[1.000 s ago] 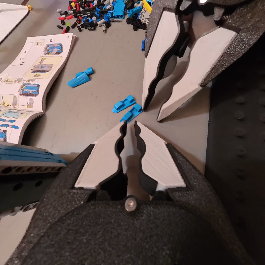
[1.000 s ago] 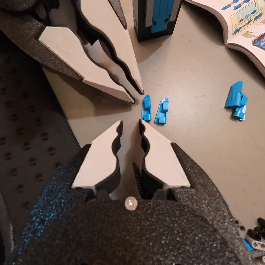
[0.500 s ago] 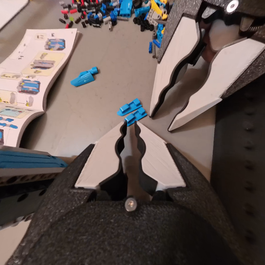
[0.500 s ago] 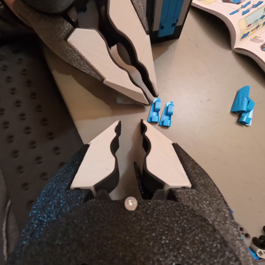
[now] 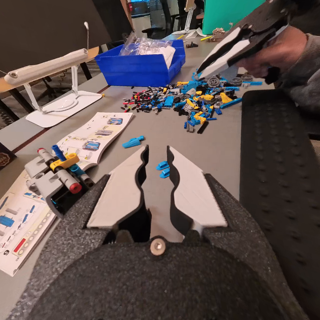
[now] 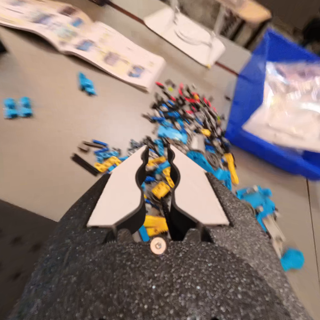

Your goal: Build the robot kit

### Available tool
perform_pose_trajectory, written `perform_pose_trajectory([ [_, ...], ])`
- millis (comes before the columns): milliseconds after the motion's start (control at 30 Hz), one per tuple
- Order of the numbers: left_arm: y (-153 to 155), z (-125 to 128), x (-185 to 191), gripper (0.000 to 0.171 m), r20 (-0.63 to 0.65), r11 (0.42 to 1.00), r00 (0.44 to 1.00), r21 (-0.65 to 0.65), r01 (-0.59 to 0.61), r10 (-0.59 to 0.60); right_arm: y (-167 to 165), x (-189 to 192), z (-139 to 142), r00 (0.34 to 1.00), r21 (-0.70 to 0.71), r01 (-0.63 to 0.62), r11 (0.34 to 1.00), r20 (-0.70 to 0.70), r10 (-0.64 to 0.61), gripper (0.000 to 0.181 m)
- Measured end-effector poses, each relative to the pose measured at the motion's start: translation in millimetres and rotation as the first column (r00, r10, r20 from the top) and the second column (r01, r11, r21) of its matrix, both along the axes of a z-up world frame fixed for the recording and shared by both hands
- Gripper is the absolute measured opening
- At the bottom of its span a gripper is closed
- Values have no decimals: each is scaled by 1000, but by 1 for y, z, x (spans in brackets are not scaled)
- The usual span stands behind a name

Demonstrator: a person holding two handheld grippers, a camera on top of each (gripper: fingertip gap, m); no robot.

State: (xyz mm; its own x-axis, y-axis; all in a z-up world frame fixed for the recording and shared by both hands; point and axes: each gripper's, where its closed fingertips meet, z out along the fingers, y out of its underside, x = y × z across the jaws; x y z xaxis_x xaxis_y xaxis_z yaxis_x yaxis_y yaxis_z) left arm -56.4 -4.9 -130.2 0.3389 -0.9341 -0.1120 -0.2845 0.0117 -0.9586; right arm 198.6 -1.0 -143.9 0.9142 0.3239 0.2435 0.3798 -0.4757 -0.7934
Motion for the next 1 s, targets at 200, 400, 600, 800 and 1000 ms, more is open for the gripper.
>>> perform_pose_trajectory([
  [200, 26, 20, -20, 19, 81, 989, 987, 49, -139, 135, 6, 11, -13, 977, -27, 94, 995, -189, -98, 26],
  [400, 67, 97, -107, 4, 457, 877, 823, 166, -451, 337, 18, 0, -21, 994, 51, 100, 994, -38, -98, 22],
  [600, 133, 33, -137, 15, 176, 820, 804, -44, -570, 568, 24, -3, -26, 995, 48, 86, 995, -46, -84, 22],
  [800, 151, -38, -154, 17, -165, 728, 754, -196, -657, 636, 28, 8, -22, 984, 50, 133, 990, -123, -126, 22],
  [1000, 145, -48, -142, 17, -180, 755, 788, -224, -616, 589, 31, 7, -27, 985, 26, 129, 991, -120, -125, 22],
])
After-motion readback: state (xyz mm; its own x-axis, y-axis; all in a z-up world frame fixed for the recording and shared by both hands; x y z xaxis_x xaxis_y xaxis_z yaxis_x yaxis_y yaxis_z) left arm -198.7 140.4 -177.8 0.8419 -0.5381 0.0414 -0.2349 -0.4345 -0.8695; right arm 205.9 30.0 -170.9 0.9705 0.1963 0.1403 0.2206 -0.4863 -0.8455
